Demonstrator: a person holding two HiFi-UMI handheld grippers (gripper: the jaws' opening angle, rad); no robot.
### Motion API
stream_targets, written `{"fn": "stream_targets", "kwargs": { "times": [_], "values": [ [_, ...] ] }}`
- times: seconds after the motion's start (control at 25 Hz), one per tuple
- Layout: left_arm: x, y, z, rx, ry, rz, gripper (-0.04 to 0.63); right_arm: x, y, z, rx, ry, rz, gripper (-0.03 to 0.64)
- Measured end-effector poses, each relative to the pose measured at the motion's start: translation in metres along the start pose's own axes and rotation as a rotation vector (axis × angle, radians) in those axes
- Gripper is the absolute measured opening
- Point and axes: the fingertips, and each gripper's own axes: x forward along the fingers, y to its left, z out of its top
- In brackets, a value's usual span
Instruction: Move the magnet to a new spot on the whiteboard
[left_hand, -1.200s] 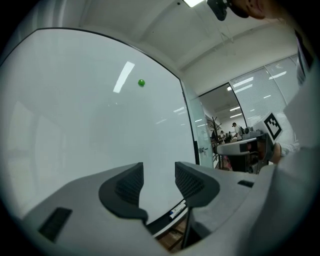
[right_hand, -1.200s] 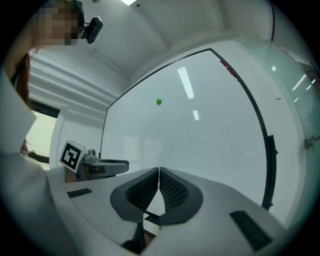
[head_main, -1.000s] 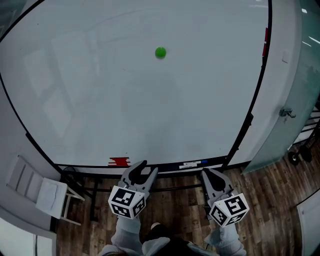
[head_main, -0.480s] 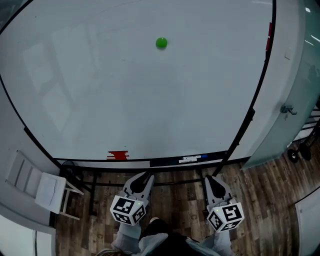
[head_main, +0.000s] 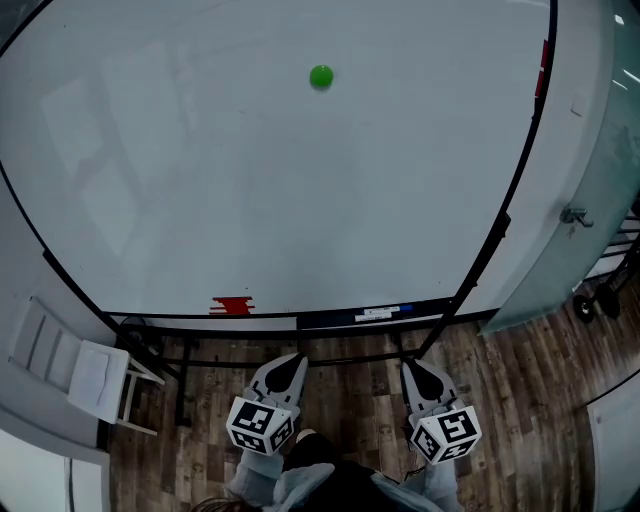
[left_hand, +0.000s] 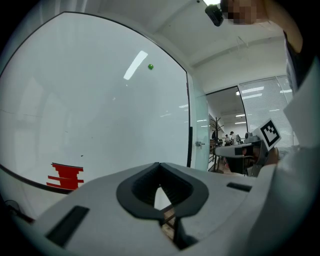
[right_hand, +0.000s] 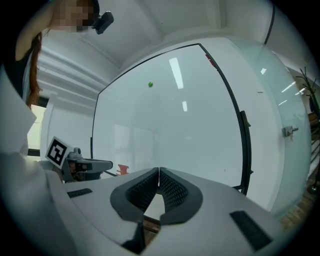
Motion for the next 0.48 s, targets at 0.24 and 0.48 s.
{"fn": "stream_targets", "kwargs": {
  "times": [0.24,0.48],
  "values": [
    [0.011,-0.009,-0.004,0.017,0.021,-0.027,0.009,0.0,-0.006,-0.019,0.015,0.058,-0.008,0.028],
    [0.016,-0.013,-0.003,0.025,0.019,-0.041,0.009,-0.002,-0.008,-0.019,0.028,0.06,-0.011,0.028]
  ]
}}
